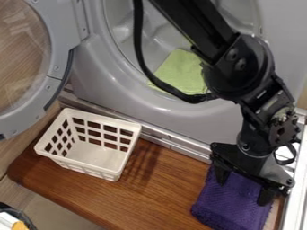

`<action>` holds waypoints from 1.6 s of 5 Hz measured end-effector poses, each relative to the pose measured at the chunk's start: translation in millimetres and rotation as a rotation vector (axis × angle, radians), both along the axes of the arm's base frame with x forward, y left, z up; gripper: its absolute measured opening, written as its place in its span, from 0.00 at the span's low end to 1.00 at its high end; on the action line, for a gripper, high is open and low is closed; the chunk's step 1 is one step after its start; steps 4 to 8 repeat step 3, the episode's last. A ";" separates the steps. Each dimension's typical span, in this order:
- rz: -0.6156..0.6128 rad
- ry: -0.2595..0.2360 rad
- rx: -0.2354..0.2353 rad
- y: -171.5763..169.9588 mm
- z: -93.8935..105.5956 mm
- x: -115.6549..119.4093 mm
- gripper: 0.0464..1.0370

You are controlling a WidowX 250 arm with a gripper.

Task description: Moved the object to the right side

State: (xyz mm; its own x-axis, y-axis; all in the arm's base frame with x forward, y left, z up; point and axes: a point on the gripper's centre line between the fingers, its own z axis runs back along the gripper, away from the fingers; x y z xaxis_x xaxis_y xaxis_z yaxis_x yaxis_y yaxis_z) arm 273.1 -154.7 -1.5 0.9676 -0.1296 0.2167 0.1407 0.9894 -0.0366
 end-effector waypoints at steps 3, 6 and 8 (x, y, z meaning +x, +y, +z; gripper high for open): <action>0.000 0.003 0.002 0.2 -0.5 -0.3 0.96; 0.000 0.003 0.002 0.2 -0.5 -0.3 0.96; 0.000 0.003 0.002 0.2 -0.5 -0.3 0.96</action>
